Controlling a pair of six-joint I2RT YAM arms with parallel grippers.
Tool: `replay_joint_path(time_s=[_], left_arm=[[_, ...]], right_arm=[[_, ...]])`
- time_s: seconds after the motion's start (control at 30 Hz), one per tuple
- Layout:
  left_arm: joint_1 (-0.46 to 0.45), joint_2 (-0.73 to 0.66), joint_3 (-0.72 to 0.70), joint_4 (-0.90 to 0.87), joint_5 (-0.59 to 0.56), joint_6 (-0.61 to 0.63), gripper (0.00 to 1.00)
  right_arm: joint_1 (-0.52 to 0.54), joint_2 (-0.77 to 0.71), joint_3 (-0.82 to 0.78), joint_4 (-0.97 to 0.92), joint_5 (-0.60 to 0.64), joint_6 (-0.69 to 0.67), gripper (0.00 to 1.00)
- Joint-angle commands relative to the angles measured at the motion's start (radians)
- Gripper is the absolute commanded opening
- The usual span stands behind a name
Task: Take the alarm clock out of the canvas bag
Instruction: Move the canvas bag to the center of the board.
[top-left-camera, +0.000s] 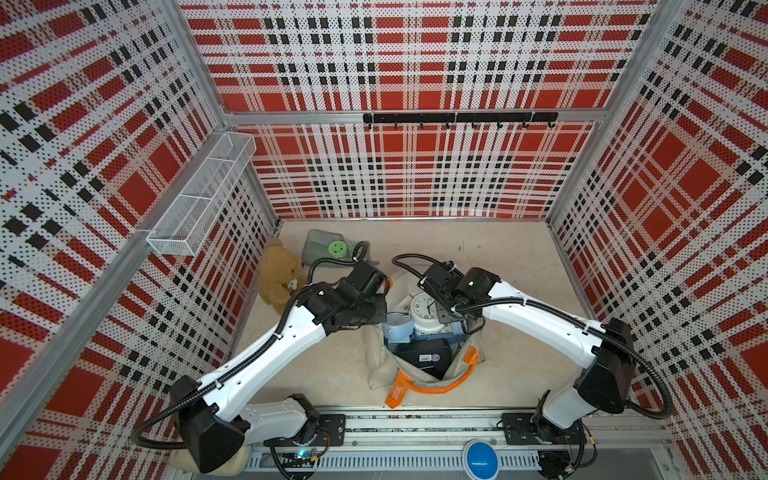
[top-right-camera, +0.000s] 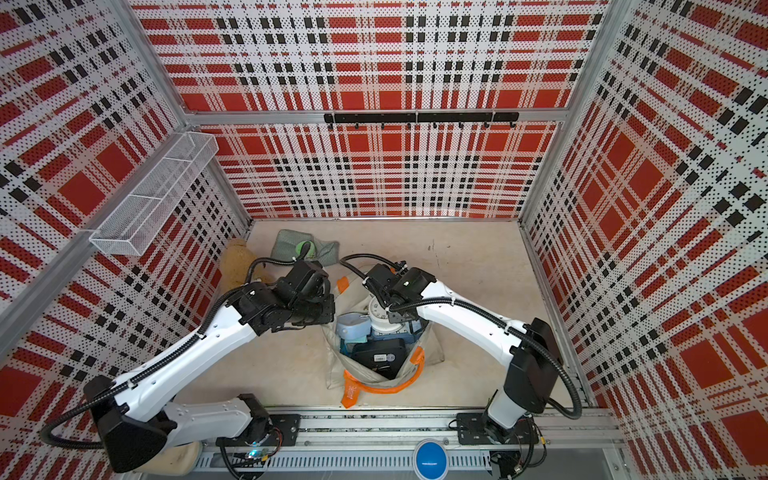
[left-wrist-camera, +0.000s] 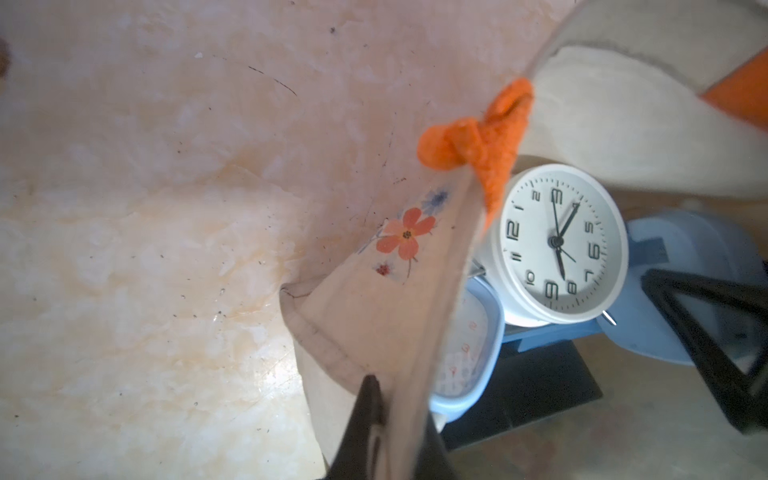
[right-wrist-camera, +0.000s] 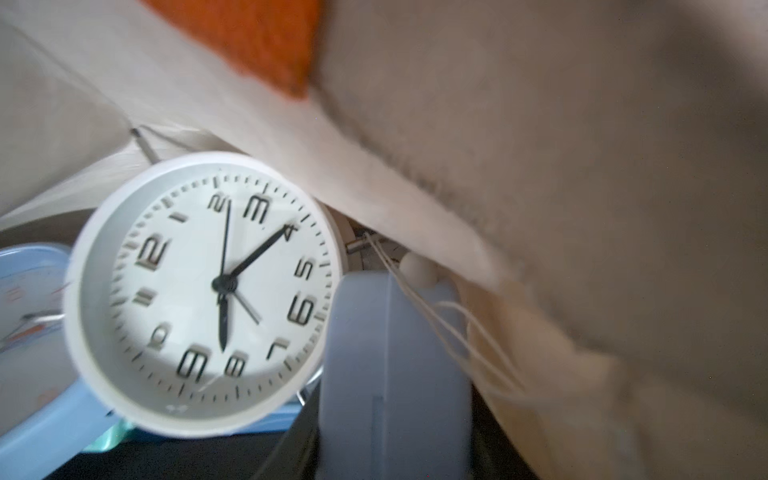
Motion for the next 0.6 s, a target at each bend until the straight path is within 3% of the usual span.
replay_joint_path(time_s=[0.0,0.27,0.57], left_arm=[[0.070,-0.022,0.049,-0.023,-0.039,0.078,0.00],[0.220,-0.056,0.109,-0.072,-0.030,0.167,0.00],[0.499,-0.075,0.140,-0.087,0.054,0.236,0.00]], right_arm=[[0.003,-0.100,0.072,0.053,-0.068,-0.068,0.34],[0.003,-0.102,0.232,0.091,-0.200,-0.161,0.34],[-0.022,-0.075,0.475,0.081,-0.219,-0.276,0.35]])
